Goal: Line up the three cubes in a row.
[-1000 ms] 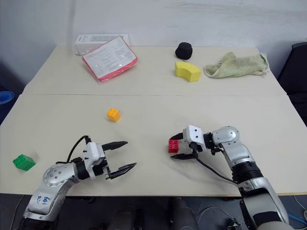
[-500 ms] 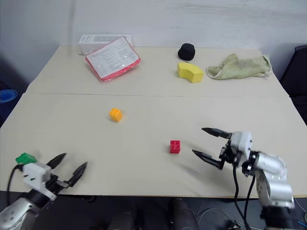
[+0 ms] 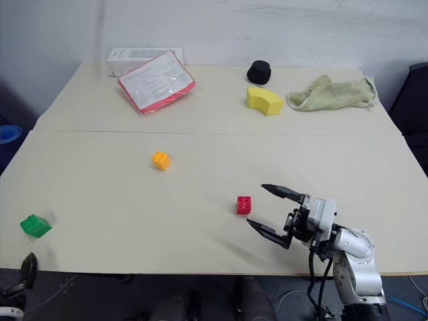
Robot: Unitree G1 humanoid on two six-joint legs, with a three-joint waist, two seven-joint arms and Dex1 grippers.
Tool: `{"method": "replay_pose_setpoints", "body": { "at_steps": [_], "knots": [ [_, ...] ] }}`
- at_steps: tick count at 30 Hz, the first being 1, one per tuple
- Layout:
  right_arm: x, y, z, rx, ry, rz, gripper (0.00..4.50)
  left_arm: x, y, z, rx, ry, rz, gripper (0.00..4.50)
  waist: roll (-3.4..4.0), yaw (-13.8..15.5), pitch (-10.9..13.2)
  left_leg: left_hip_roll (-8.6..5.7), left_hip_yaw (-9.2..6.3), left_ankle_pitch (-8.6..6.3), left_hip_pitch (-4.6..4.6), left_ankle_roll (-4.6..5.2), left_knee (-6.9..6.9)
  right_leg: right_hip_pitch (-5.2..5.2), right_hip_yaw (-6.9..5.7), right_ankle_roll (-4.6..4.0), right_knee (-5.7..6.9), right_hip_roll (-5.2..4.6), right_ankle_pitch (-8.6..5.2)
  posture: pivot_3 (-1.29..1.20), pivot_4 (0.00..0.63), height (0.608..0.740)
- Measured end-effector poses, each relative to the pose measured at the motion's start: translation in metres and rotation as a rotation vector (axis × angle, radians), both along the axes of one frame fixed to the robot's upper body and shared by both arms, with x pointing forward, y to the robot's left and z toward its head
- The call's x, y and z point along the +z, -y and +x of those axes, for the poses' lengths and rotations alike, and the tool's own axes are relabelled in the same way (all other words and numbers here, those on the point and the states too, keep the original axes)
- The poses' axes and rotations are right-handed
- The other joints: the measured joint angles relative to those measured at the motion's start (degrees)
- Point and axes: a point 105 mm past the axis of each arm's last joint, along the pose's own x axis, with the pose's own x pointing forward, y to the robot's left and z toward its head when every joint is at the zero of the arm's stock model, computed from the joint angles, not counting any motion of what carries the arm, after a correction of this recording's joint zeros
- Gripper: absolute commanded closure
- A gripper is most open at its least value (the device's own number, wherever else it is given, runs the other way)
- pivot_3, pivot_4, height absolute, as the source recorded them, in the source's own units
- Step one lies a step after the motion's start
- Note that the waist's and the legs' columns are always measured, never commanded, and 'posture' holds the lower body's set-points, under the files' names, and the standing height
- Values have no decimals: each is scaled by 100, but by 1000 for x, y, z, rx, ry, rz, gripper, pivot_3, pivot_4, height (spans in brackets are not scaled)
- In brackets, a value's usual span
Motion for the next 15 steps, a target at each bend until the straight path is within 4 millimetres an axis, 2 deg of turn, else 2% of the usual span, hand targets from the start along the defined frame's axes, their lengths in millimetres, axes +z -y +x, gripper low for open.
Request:
{"method": "replay_pose_setpoints", "body": {
  "at_steps": [3, 8, 12, 15],
  "knots": [
    [-2, -4, 0, 23, 7, -9, 64, -3, 0, -2, 31, 4, -19, 0, -3, -15, -2, 1, 4, -3, 1, 0, 0, 0, 1, 0, -1, 2, 0, 0, 150, 740],
    [-9, -12, 1, 69, -4, -30, 64, 0, 11, 10, -11, 21, -20, 0, -3, -18, -2, 2, 6, -3, 2, -1, 1, -1, 2, 0, 0, 3, 0, 0, 150, 740],
    [-15, -16, 0, 90, -21, -25, 64, 21, 19, 34, 15, 102, 11, 0, 4, -5, 1, 1, 9, -4, 2, 0, 0, 0, 6, 2, 0, 3, 1, 0, 150, 740],
    [-16, -18, -1, 101, -23, -26, 64, 26, 24, 49, 68, 121, 4, 0, 1, -4, 0, 1, 9, -3, 3, 0, 6, 1, 7, 3, 6, 4, 2, 0, 150, 740]
  ]
}}
